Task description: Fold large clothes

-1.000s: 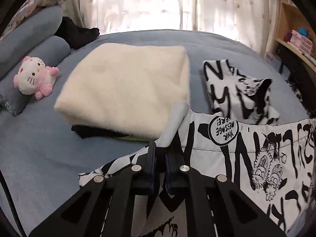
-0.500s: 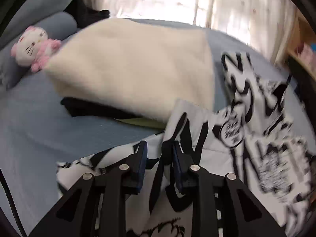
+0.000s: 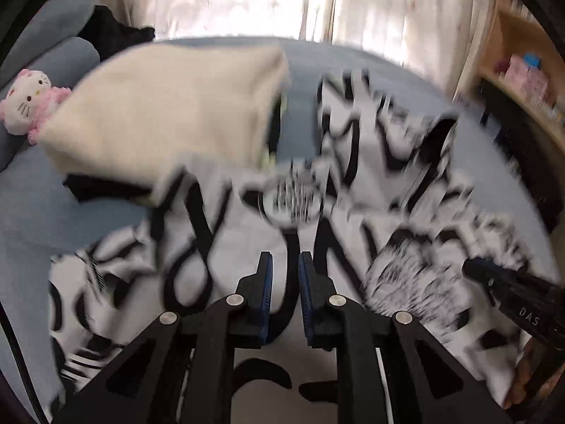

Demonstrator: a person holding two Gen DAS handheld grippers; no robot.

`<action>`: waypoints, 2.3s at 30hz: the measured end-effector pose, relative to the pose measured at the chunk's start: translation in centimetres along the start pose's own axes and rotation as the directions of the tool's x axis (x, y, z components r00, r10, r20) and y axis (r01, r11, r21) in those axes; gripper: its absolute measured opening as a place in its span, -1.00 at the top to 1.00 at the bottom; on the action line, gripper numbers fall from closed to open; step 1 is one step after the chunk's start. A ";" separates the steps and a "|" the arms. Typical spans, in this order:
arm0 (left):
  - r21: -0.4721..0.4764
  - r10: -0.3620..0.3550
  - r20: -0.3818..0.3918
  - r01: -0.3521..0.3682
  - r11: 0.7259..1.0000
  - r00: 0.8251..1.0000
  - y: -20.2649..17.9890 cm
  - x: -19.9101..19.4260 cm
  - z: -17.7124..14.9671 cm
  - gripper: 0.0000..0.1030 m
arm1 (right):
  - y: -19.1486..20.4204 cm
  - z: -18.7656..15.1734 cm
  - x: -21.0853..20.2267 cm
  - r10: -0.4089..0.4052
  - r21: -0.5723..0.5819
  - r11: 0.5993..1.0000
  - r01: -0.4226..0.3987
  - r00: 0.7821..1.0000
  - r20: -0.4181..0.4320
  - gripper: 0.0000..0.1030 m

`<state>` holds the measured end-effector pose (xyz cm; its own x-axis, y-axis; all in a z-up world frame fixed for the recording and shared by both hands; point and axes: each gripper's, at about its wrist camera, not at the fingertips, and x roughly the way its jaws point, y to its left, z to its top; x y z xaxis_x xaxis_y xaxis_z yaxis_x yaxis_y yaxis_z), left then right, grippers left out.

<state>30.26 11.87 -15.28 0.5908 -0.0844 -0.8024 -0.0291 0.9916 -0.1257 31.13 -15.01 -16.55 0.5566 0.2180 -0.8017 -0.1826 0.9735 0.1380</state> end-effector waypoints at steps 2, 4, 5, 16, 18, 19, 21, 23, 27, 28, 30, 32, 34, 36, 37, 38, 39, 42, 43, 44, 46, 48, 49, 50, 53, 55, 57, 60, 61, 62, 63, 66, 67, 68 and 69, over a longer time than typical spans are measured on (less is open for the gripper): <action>0.009 0.028 -0.024 -0.028 1.000 0.999 0.3 1.4 -0.6 0.81 | -1.7 -0.1 0.6 -0.011 0.018 1.000 0.011 1.000 0.005 0.88; -0.023 -0.001 -0.020 0.001 1.000 1.000 1.2 2.0 -0.6 0.88 | -4.2 0.0 0.2 0.001 0.063 0.998 -0.003 1.000 0.026 1.00; -0.034 -0.012 -0.022 0.011 0.999 1.000 1.5 2.0 -0.5 0.91 | -6.3 0.1 -0.4 -0.007 0.097 0.995 0.002 0.999 0.046 1.00; -0.036 -0.018 -0.042 0.016 0.999 0.999 2.2 1.4 -0.1 0.93 | -19.7 -2.6 -5.2 -0.232 0.376 0.902 0.210 0.973 0.014 0.92; -0.042 -0.012 -0.048 0.010 0.999 0.999 1.9 0.5 -0.1 0.92 | -16.7 -2.6 -6.5 -0.225 0.337 0.919 0.204 0.974 0.026 0.92; -0.041 -0.008 -0.046 0.006 0.999 0.999 1.5 -0.5 -0.2 0.92 | -15.1 -2.6 -7.2 -0.178 0.328 0.932 0.154 0.983 0.043 0.92; -0.039 -0.030 -0.032 0.029 0.999 0.999 0.5 -2.2 -0.4 0.92 | -12.0 -2.4 -8.1 -0.078 0.306 0.951 0.052 0.994 0.075 0.92; -0.025 -0.069 -0.013 0.069 0.997 0.998 -1.1 -4.4 -1.0 0.89 | -8.0 -2.8 -8.6 0.002 0.258 0.966 -0.022 0.997 0.080 0.91; -0.022 -0.142 0.015 0.143 0.990 0.990 -3.9 -7.8 -3.2 0.87 | -0.9 -4.4 -8.8 0.156 0.176 0.970 -0.165 0.986 0.064 0.91; -0.035 -0.162 0.015 0.163 0.986 0.987 -4.5 -8.2 -4.1 0.87 | 0.1 -4.9 -8.4 0.179 0.162 0.969 -0.185 0.982 0.053 0.91; -0.050 -0.179 -0.007 0.178 0.983 0.984 -5.3 -8.1 -5.7 0.87 | 2.0 -6.2 -7.8 0.184 0.139 0.972 -0.188 0.982 0.041 0.91; -0.057 -0.175 -0.042 0.172 0.983 0.984 -5.8 -7.5 -7.2 0.87 | 1.9 -7.4 -6.9 0.168 0.153 0.974 -0.169 0.986 0.019 0.90; -0.068 -0.149 -0.106 0.142 0.988 0.983 -5.5 -5.8 -9.0 0.87 | 0.2 -8.5 -6.4 0.195 0.205 0.959 -0.195 0.981 0.024 0.91; -0.074 -0.120 -0.111 0.112 0.991 0.987 -4.1 -5.2 -10.3 0.87 | -1.9 -9.3 -7.1 0.198 0.239 0.950 -0.199 0.980 0.031 0.92; -0.072 -0.108 -0.099 0.102 0.992 0.989 -3.5 -5.2 -10.6 0.87 | -2.7 -9.8 -7.4 0.186 0.242 0.952 -0.189 0.982 0.035 0.93; -0.070 -0.091 -0.091 0.085 0.994 0.992 -2.8 -5.3 -10.8 0.87 | -3.9 -10.1 -8.0 0.140 0.242 0.959 -0.145 0.989 0.039 0.92; -0.076 -0.065 -0.083 0.059 0.995 0.994 -1.8 -5.5 -11.0 0.87 | -5.0 -10.2 -8.2 0.076 0.239 0.967 -0.083 0.996 0.039 0.92; -0.120 -0.058 -0.078 0.048 0.992 0.995 0.8 -5.9 -11.3 0.87 | -9.3 -11.2 -9.3 -0.132 0.256 0.959 0.124 0.991 0.016 0.91; -0.141 -0.041 -0.070 0.031 0.990 0.997 2.1 -6.2 -11.5 0.87 | -10.7 -11.6 -9.7 -0.169 0.276 0.948 0.160 0.985 0.010 0.91; -0.157 -0.032 -0.062 0.022 0.987 0.998 3.2 -6.6 -11.5 0.88 | -13.3 -12.3 -10.5 -0.217 0.324 0.924 0.205 0.976 0.002 0.91; -0.199 0.012 -0.051 -0.022 0.980 0.999 5.3 -7.2 -11.6 0.88 | -17.3 -13.5 -12.4 -0.239 0.418 0.884 0.207 0.971 0.023 0.96; -0.242 0.046 -0.049 -0.056 0.969 0.998 7.5 -7.5 -11.8 0.88 | -19.9 -14.6 -14.3 -0.212 0.491 0.858 0.154 0.975 0.064 0.99; -0.267 0.038 -0.050 -0.050 0.962 0.998 8.5 -7.7 -12.0 0.88 | -20.6 -15.0 -15.1 -0.236 0.510 0.844 0.168 0.969 0.072 0.99; -0.288 0.024 -0.053 -0.038 0.957 0.998 9.3 -7.6 -12.1 0.88 | -21.0 -15.2 -15.7 -0.271 0.512 0.836 0.197 0.960 0.075 0.99; -0.310 0.007 -0.050 -0.022 0.950 0.999 10.3 -7.9 -12.7 0.88 | -21.1 -15.7 -15.5 -0.281 0.508 0.835 0.211 0.958 0.065 0.98; -0.297 0.032 -0.052 -0.046 0.954 0.998 10.1 -7.9 -12.7 0.88 | -20.7 -15.5 -15.1 -0.312 0.486 0.837 0.251 0.949 0.048 0.96; -0.290 0.048 -0.056 -0.063 0.955 0.997 9.7 -7.9 -12.6 0.88 | -20.3 -15.4 -14.9 -0.334 0.474 0.836 0.277 0.942 0.038 0.91; -0.286 0.054 -0.060 -0.069 0.956 0.997 9.4 -7.8 -12.4 0.88 | -20.1 -15.5 -14.5 -0.351 0.458 0.835 0.305 0.936 0.017 0.90; -0.286 0.051 -0.062 -0.066 0.956 0.997 9.4 -7.8 -12.4 0.88 | -20.2 -15.6 -14.4 -0.349 0.455 0.836 0.306 0.937 0.013 0.90; -0.288 0.047 -0.062 -0.063 0.956 0.997 9.4 -7.7 -12.2 0.88 | -20.5 -15.7 -14.4 -0.341 0.460 0.836 0.298 0.940 0.011 0.90; -0.290 0.042 -0.061 -0.058 0.955 0.997 9.3 -7.6 -12.2 0.87 | -20.8 -15.8 -14.3 -0.329 0.471 0.834 0.287 0.944 0.009 0.90; -0.296 0.031 -0.062 -0.048 0.954 0.998 9.2 -7.6 -12.1 0.87 | -20.9 -15.8 -14.2 -0.318 0.480 0.833 0.277 0.948 0.005 0.90; -0.296 0.028 -0.061 -0.045 0.954 0.998 9.2 -7.6 -12.2 0.87 | -20.8 -15.8 -14.1 -0.323 0.474 0.834 0.284 0.946 0.002 0.90; -0.296 0.024 -0.059 -0.041 0.954 0.998 9.2 -7.7 -12.2 0.86 | -20.4 -15.8 -13.9 -0.344 0.452 0.836 0.309 0.939 -0.006 0.90; -0.295 0.016 -0.057 -0.033 0.955 0.998 9.1 -7.9 -12.3 0.82 | -20.0 -15.6 -13.7 -0.363 0.431 0.839 0.332 0.932 -0.011 0.89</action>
<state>15.44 20.36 -17.31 0.5432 -0.0735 -0.8364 -0.2850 0.9209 -0.2660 14.50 -38.55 -17.39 0.5756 -0.1513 -0.8036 0.3812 0.9190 0.1001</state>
